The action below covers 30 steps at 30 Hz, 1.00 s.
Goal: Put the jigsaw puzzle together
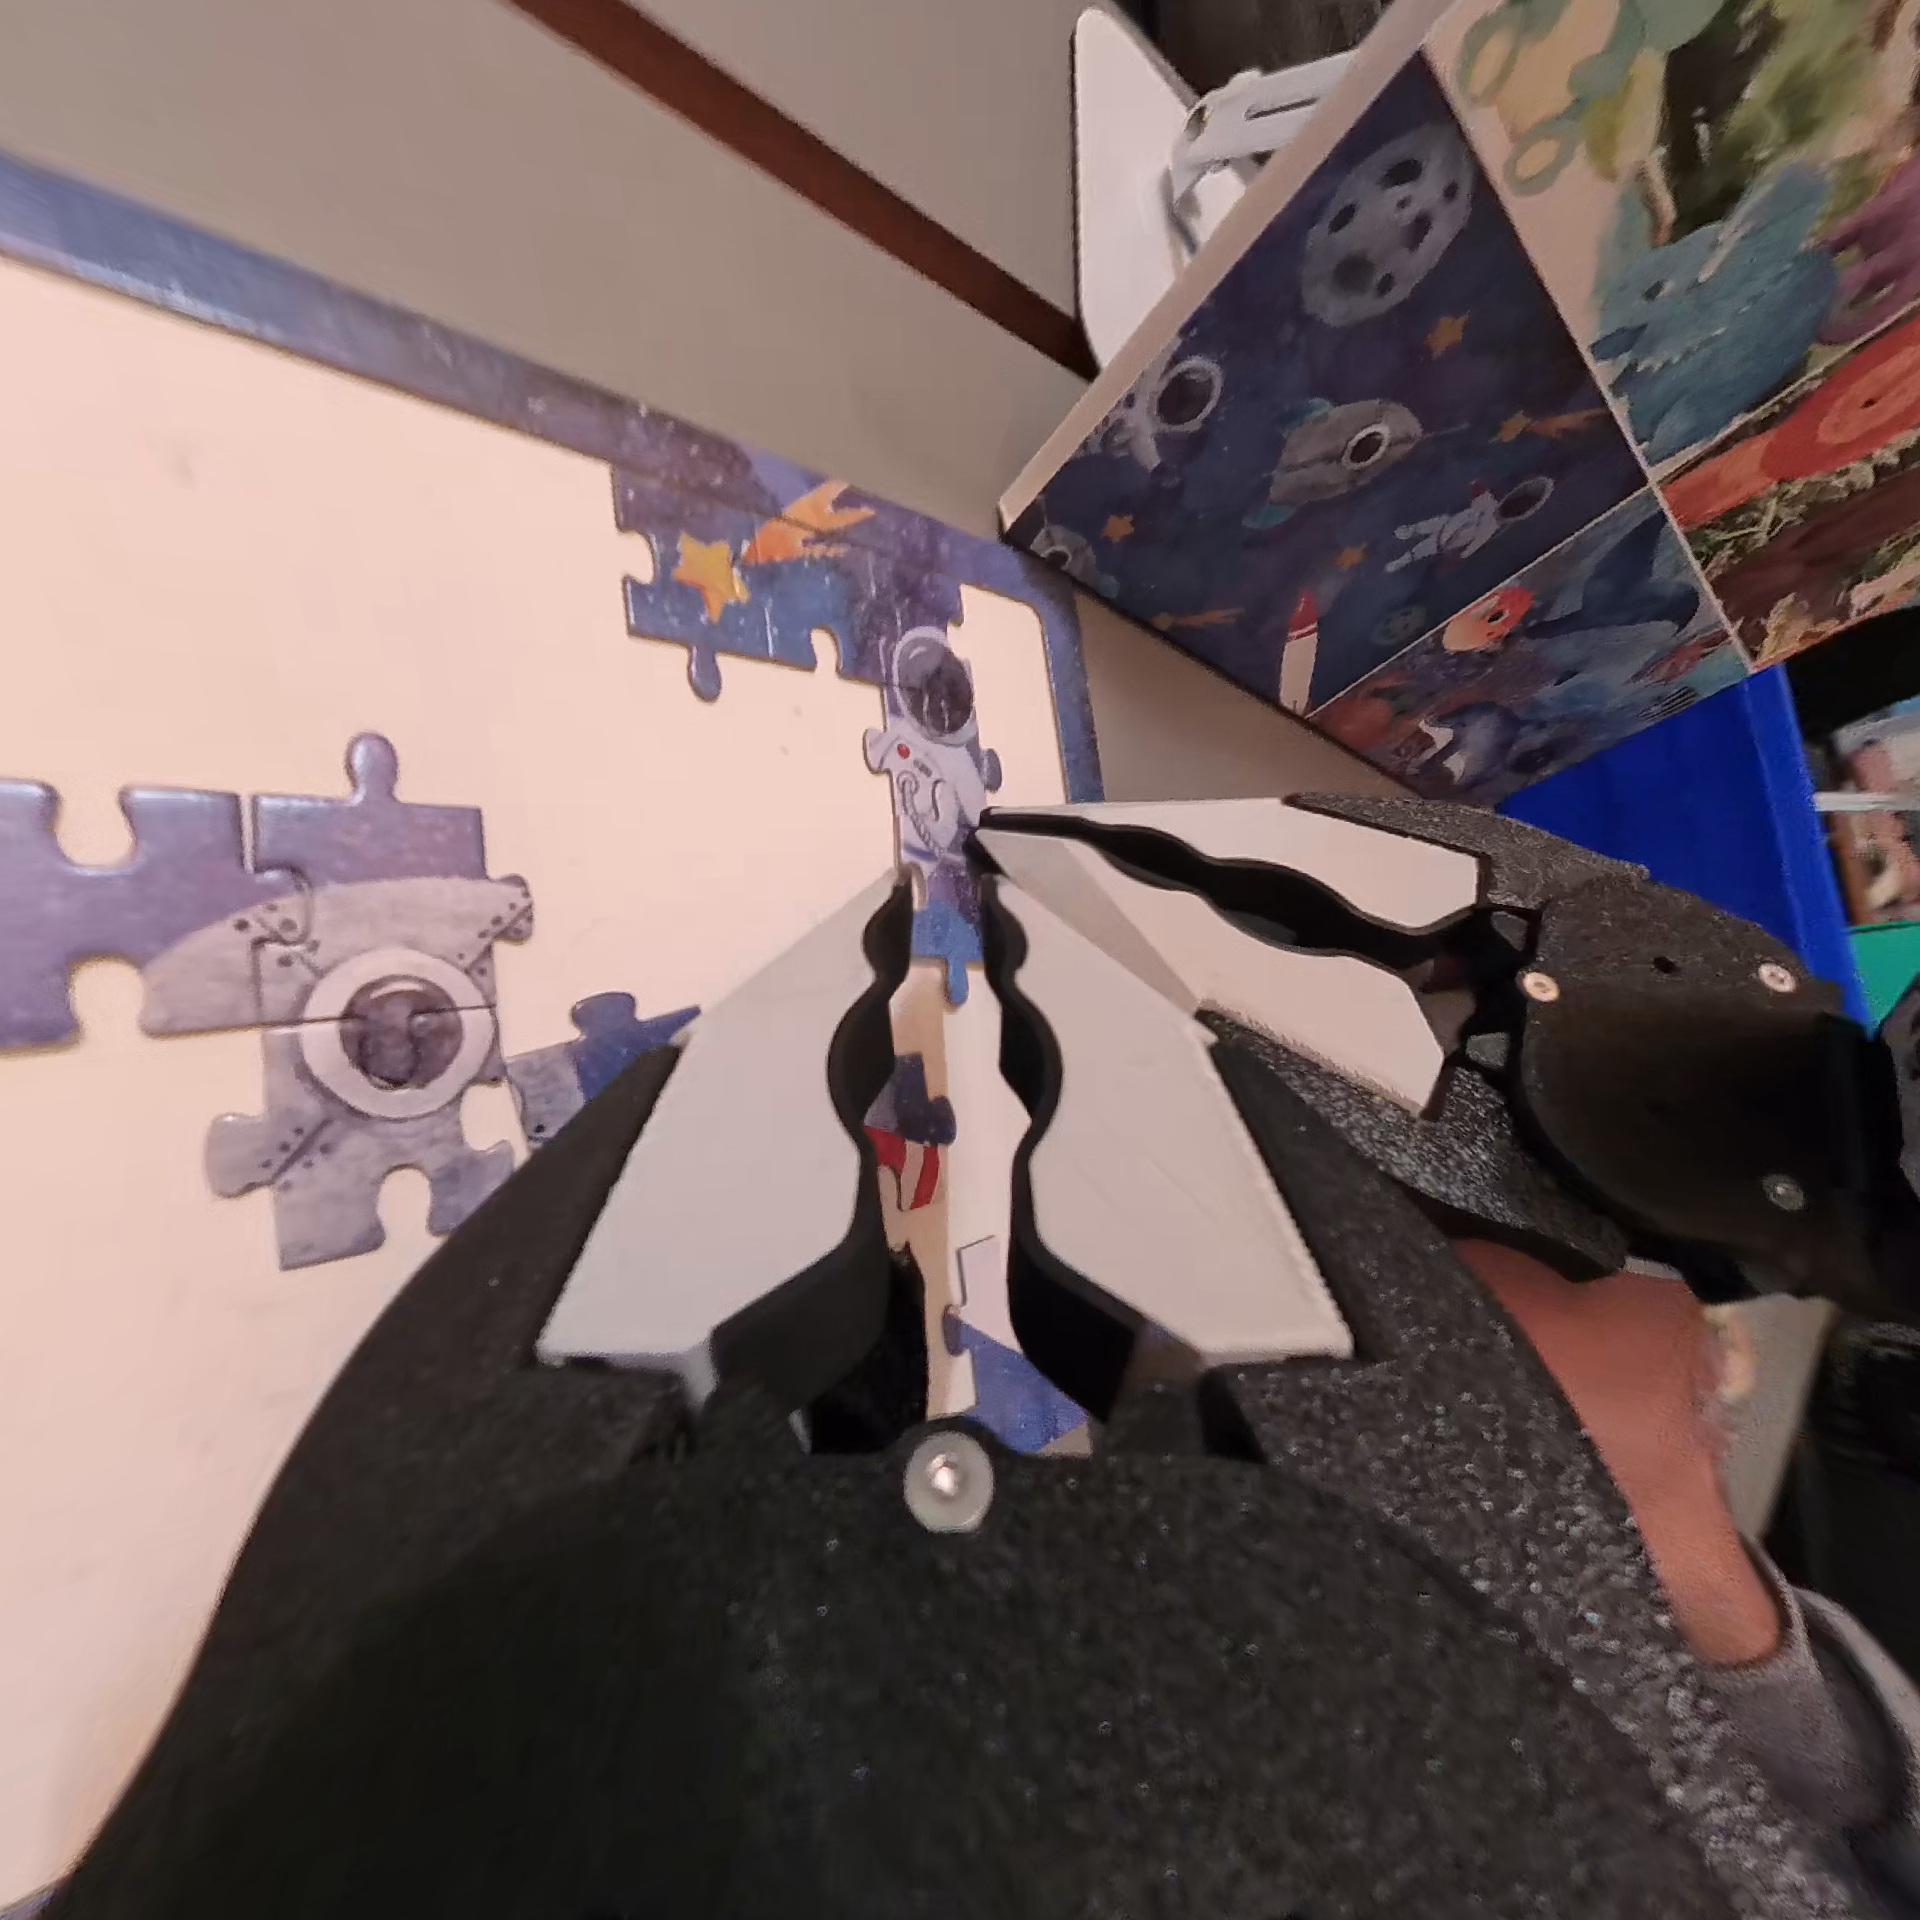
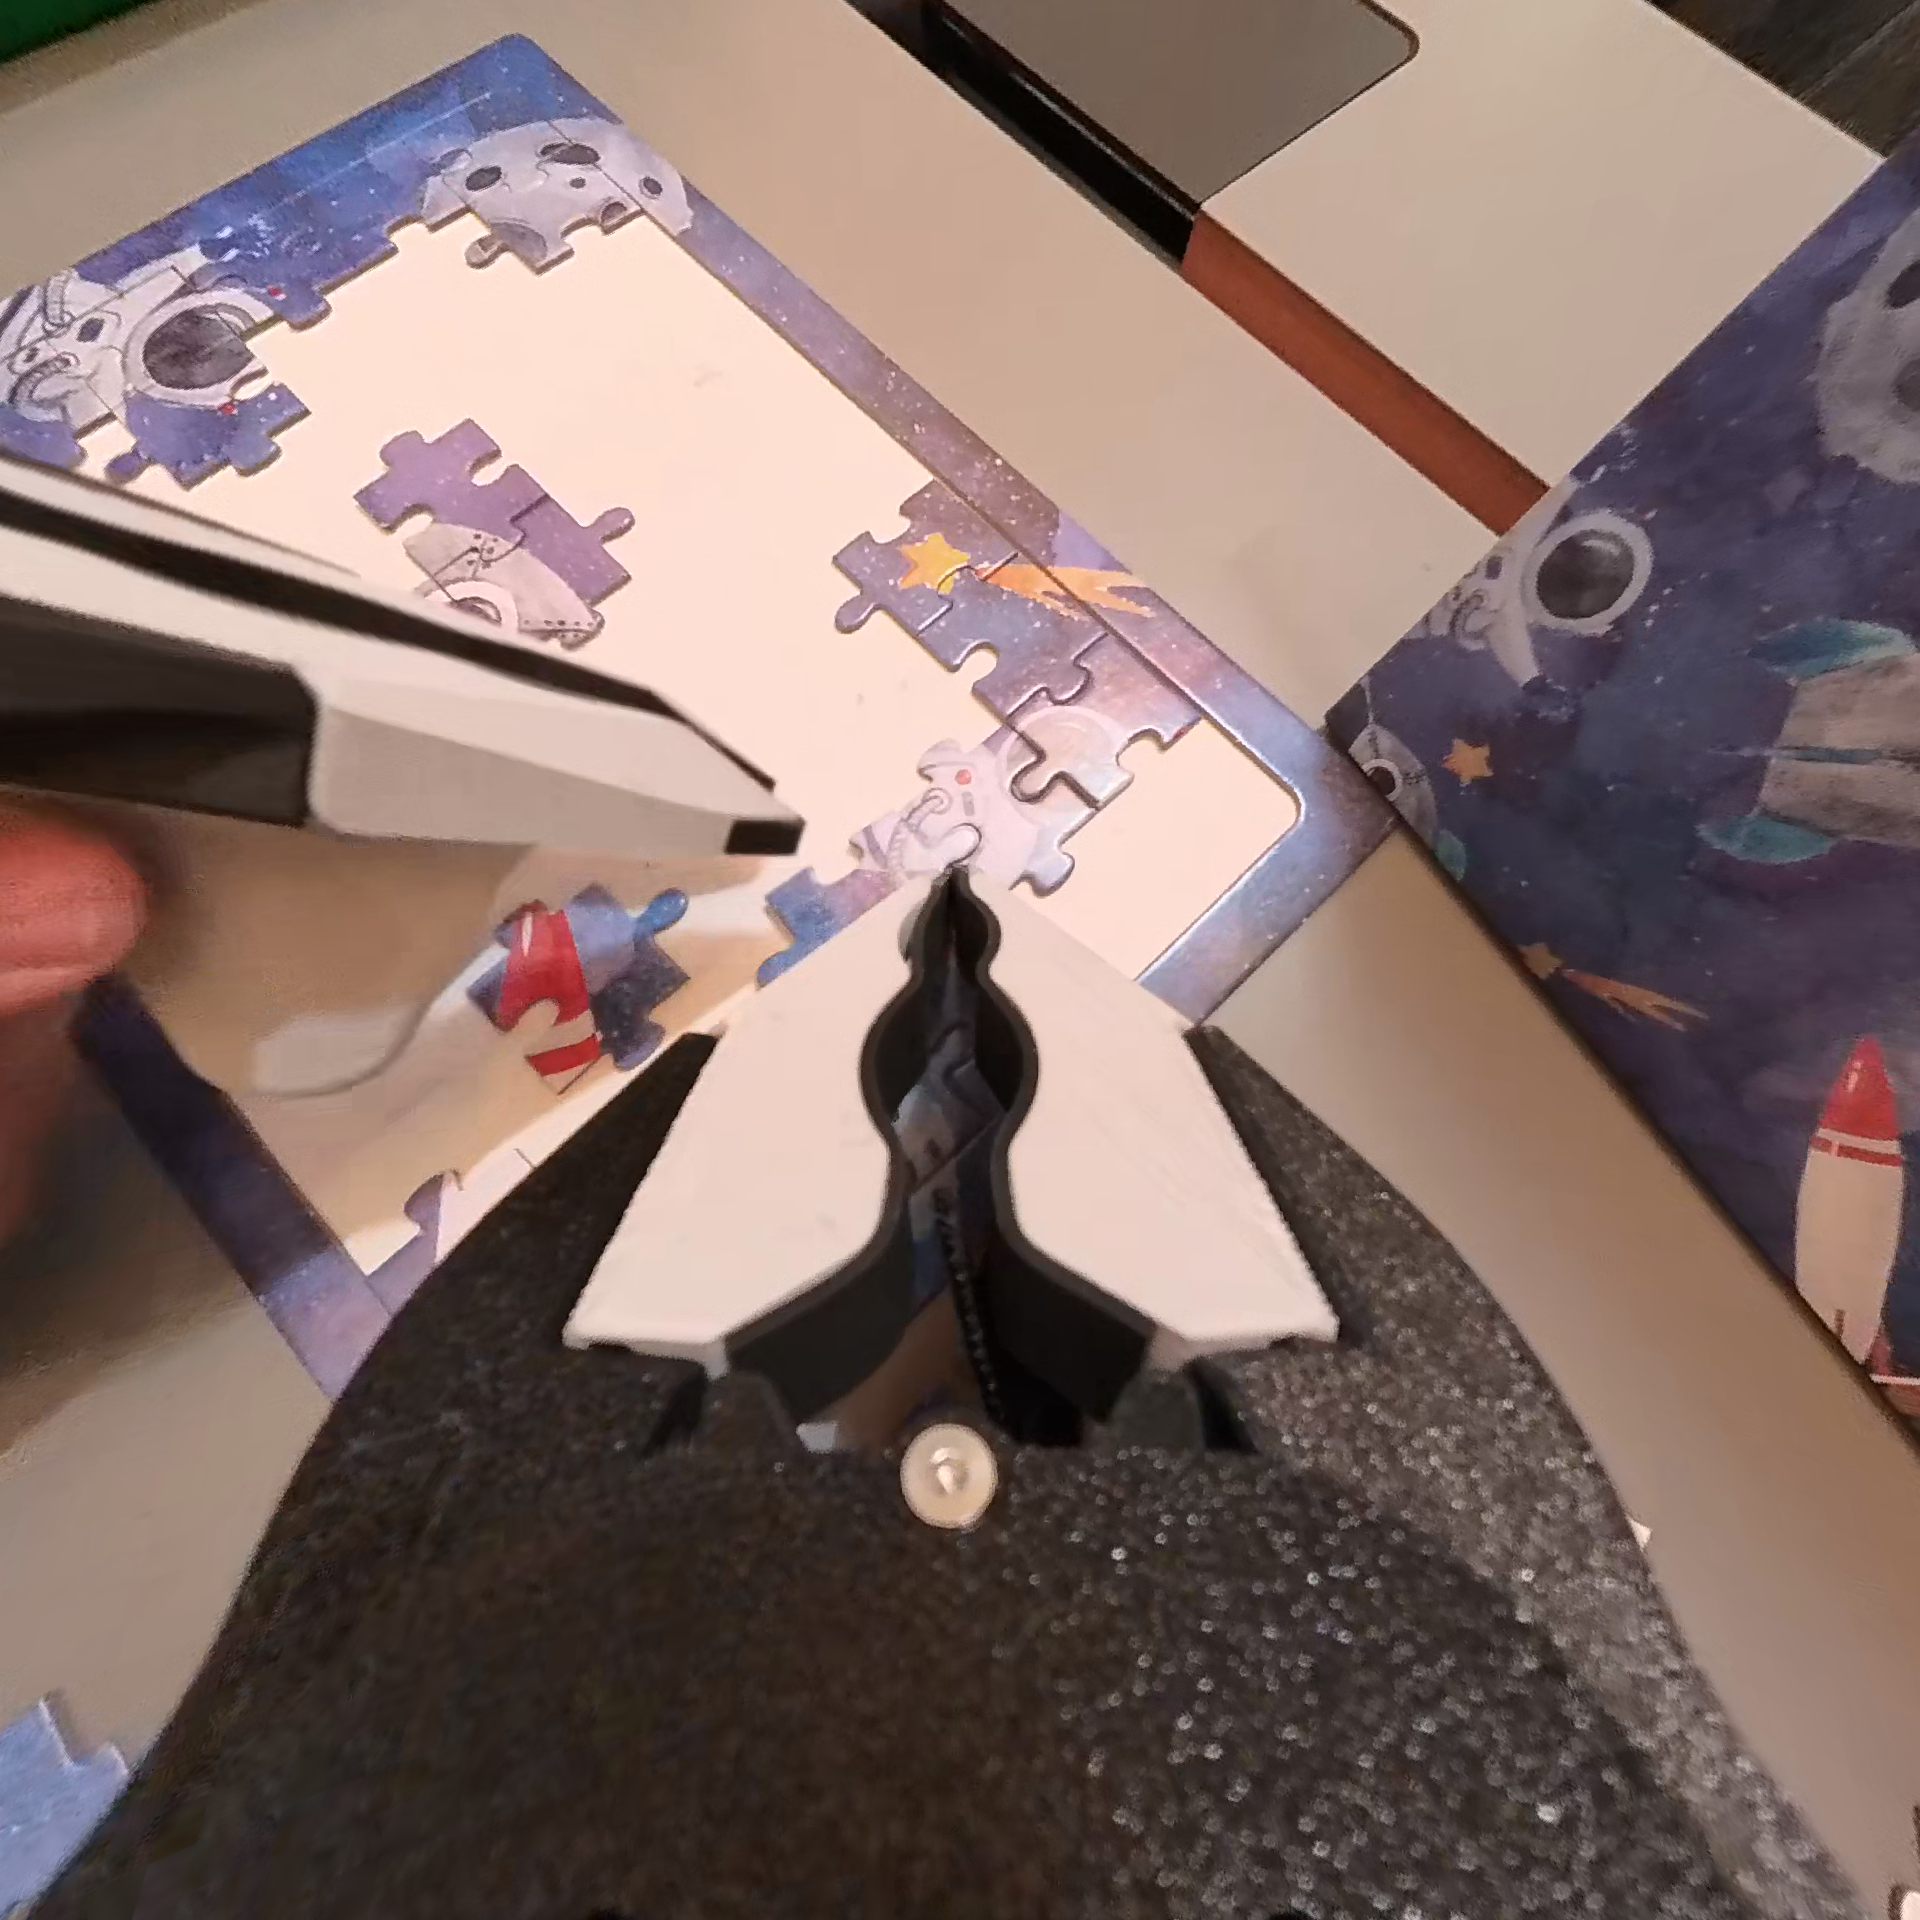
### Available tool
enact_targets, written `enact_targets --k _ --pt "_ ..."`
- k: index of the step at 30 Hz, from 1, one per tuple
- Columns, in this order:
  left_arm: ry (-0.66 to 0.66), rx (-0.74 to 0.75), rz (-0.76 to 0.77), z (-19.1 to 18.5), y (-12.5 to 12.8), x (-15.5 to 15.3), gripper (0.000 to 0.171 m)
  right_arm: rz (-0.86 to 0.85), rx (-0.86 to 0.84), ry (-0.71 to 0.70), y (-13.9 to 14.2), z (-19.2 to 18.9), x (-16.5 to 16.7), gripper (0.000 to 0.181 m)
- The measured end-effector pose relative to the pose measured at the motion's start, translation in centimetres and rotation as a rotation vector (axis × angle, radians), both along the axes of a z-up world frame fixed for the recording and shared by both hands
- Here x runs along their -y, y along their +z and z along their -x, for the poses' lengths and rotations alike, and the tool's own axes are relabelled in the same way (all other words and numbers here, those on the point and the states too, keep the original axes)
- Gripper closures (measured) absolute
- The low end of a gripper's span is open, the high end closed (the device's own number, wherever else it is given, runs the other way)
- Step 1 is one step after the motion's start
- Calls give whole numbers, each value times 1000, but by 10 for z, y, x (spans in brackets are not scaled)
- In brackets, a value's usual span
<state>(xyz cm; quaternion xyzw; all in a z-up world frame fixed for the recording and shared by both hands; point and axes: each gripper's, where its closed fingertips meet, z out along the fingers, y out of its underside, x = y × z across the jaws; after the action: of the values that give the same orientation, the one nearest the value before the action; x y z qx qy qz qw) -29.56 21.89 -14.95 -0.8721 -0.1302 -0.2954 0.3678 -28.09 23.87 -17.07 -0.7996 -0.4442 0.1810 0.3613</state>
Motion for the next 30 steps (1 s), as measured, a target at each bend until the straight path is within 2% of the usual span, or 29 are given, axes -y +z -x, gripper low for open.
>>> enact_targets --k 2,3,6,10,19,24,30 --pt "-26 -61 -28 -1 5 1 163 0 -1 2 0 0 0 181" --pt "-51 -94 -33 -4 4 1 171 1 -2 3 0 0 0 181" --pt "-114 -168 -14 -12 -5 2 171 6 -15 10 5 -1 0 181" --pt "-160 -163 18 -22 -13 5 171 -26 -53 -20 27 -11 -9 181" --pt "-161 -119 28 -24 -14 5 171 -25 52 47 1 -2 3 181" --pt "-123 -167 17 -4 -12 0 171 -56 59 31 4 -6 -3 181" --pt "-171 -191 8 -12 -12 1 171 -11 10 6 15 -12 -5 181"
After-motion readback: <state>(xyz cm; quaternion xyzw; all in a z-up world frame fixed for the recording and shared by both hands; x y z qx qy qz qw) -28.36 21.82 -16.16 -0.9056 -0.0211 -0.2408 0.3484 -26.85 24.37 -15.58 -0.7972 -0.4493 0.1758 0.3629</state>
